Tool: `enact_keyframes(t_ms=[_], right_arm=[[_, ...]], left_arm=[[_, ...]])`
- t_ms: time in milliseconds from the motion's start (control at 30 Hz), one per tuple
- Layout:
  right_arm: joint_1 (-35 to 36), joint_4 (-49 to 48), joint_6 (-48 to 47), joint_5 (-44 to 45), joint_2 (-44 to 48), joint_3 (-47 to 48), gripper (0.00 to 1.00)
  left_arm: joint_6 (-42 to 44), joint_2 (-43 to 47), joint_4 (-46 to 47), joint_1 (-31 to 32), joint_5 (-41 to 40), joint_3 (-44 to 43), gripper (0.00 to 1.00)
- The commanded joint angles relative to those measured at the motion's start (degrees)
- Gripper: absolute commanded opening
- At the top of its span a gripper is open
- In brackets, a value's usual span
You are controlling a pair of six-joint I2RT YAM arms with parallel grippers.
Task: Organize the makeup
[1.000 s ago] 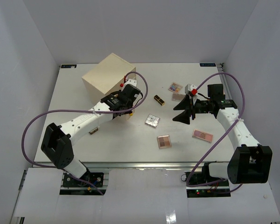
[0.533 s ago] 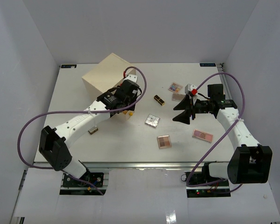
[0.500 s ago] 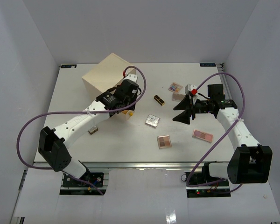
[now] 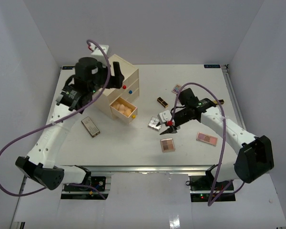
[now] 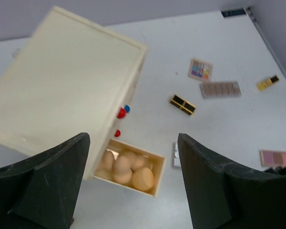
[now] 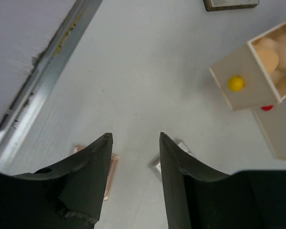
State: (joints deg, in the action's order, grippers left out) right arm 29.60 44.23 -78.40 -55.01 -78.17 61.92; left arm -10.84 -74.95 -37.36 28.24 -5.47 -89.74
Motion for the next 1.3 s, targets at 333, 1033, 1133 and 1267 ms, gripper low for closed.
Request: enact_keyframes(t_ms=[333,1033,1133,1267], right_arm=[[9.9,3.4,-18.6,16.6,-25.5,22.8,0.37],[14.9,-21.9,3.8,24.5,-37.8,33.3,0.36],[15.3,-30.1,14.8,25.3,-38.6,35.4,0.36],[15.9,-39.0,27.2,27.6,-40.8,37.8,0.39]], left_arm=[[3.4,-23.0,8.3,-28.0,23.1,-14.3,0.92],[8.3,-32.5,9.4,-30.5,41.4,-10.1,0.76],[7.6,-32.3,10.1,-30.5,43.9,-8.1,0.74],[6.5,-31.9,12.0,-30.2,44.9,-5.0,0.73]])
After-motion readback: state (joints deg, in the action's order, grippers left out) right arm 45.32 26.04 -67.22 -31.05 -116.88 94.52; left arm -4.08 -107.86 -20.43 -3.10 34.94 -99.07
